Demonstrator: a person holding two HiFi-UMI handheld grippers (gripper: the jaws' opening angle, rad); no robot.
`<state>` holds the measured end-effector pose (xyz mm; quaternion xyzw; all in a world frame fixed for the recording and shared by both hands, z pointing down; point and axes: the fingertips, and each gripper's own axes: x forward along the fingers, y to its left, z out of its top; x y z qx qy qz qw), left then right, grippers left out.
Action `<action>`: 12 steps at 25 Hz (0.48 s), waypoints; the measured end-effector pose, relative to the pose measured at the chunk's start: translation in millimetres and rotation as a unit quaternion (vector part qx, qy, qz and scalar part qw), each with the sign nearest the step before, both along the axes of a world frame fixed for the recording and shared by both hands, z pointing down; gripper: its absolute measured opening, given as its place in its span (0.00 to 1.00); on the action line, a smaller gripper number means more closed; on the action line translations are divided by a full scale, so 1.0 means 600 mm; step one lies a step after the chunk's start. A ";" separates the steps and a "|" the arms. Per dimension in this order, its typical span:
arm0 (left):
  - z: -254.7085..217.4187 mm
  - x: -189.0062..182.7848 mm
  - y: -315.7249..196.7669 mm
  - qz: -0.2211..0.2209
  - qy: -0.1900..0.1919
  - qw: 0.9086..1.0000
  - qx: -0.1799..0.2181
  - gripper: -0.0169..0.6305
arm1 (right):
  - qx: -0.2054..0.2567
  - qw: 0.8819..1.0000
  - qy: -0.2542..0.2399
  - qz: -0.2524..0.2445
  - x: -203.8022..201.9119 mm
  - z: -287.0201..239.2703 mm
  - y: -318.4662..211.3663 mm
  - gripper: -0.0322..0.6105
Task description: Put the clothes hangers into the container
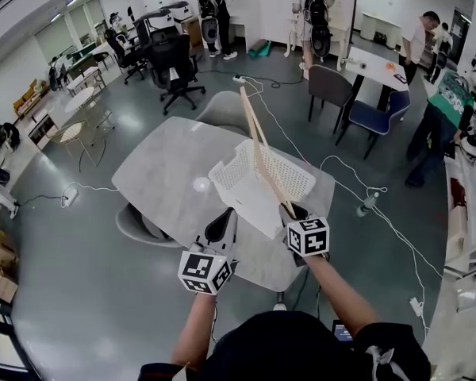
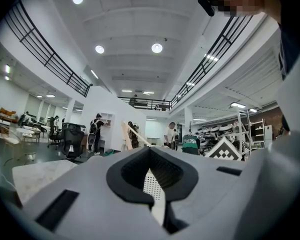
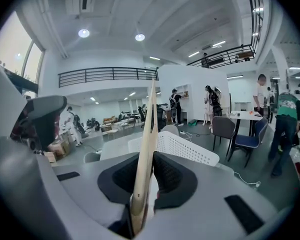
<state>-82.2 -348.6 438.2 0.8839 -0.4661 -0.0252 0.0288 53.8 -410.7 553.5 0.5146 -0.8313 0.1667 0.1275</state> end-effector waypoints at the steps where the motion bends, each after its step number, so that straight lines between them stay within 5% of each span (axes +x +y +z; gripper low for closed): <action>1: 0.002 -0.001 -0.004 -0.002 -0.001 1.000 -0.001 0.03 | -0.007 1.000 0.004 -0.001 0.000 0.011 -0.005 0.15; 12: 0.014 -0.002 -0.029 -0.015 -0.003 1.000 -0.009 0.03 | -0.072 0.997 0.031 -0.011 -0.004 0.099 -0.027 0.15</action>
